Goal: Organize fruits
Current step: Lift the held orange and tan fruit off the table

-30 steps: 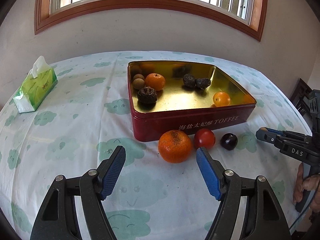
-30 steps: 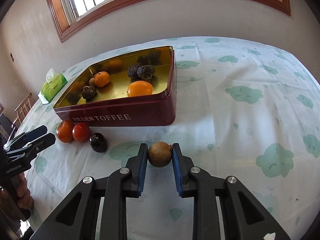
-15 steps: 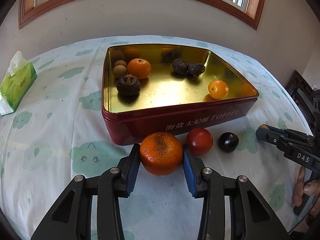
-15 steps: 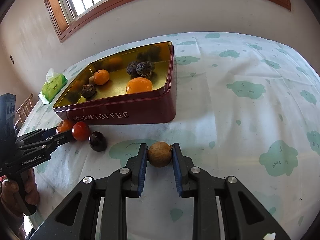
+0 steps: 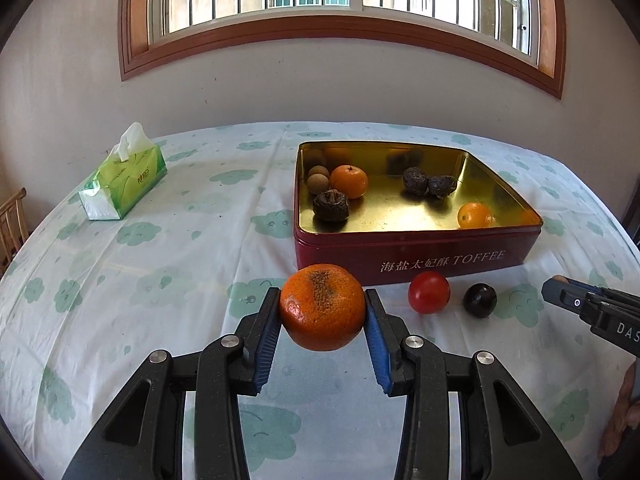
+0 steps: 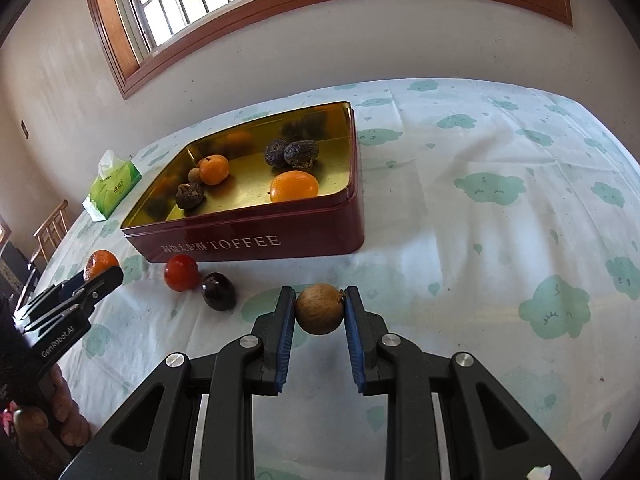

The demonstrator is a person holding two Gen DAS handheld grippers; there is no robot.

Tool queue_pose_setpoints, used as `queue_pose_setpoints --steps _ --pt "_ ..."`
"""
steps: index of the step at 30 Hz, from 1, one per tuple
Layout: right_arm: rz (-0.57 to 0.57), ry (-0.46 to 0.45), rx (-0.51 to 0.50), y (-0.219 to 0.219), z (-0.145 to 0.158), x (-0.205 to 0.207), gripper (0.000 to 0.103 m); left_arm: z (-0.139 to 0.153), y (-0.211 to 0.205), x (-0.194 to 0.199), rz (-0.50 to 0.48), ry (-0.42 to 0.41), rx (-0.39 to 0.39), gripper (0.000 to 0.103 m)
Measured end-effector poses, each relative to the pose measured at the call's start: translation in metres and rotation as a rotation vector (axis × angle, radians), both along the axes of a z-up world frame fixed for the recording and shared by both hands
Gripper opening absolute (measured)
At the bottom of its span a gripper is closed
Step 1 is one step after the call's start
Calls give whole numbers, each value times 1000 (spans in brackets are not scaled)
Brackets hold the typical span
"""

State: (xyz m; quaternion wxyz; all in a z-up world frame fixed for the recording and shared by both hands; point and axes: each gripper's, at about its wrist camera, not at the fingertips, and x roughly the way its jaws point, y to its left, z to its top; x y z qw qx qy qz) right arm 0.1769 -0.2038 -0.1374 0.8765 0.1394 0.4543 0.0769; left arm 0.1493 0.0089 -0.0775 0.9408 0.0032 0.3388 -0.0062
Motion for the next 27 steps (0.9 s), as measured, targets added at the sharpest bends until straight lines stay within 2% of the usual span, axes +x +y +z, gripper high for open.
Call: queue_pose_setpoints --steps 7,19,27 --pt "-14 -41 7 21 5 -16 23 7 -6 -10 -2 -65 38 41" --pt "-15 -54 -23 26 6 -19 23 12 -7 -15 3 -92 59 41" --pt "-17 -108 -66 30 15 -25 23 12 -6 -17 15 -107 55 41"
